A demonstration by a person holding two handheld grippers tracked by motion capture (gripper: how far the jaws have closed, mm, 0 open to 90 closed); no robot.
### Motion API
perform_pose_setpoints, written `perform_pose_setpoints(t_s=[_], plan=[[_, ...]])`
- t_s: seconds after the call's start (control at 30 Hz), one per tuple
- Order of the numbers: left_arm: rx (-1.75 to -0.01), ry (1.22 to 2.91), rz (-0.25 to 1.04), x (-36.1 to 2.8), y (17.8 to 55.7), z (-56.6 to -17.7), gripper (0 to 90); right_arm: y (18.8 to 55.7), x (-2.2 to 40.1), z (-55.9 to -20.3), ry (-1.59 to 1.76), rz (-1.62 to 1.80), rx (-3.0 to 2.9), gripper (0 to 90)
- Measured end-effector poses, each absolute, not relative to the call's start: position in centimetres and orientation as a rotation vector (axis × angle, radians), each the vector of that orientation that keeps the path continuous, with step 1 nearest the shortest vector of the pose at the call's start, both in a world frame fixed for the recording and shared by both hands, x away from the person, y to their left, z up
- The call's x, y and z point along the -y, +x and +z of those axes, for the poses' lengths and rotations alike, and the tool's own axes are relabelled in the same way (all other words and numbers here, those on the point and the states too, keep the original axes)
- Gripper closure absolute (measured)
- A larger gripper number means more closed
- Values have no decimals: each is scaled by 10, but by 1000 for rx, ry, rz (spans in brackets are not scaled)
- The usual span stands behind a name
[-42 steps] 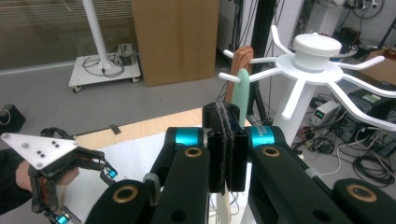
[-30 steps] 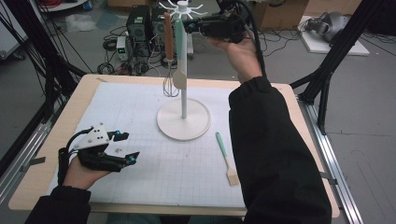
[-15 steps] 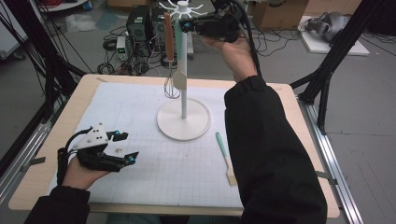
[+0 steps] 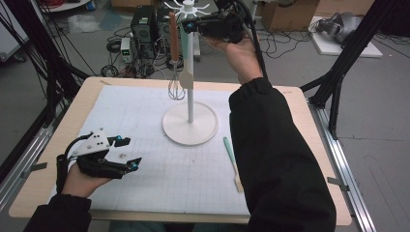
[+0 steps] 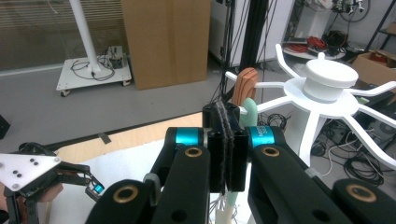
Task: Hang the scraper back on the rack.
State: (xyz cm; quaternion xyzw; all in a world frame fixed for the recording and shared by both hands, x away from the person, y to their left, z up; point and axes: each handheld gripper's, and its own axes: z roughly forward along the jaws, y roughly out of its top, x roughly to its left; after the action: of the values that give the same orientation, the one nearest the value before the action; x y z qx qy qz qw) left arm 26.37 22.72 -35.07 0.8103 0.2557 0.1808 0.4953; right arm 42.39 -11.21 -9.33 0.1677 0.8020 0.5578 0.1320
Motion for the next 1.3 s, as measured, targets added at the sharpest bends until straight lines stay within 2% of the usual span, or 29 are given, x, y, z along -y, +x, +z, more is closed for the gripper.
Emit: perform_pose_setpoints(t_s=[0.67,1.3], plan=[[-618,1964,441,-228,263,-350,246,423,115,-93,501,1597,-2312,897],[-612,1967,437,-224,264,-349,246,416,150,-92,515,1622,-2267,897]])
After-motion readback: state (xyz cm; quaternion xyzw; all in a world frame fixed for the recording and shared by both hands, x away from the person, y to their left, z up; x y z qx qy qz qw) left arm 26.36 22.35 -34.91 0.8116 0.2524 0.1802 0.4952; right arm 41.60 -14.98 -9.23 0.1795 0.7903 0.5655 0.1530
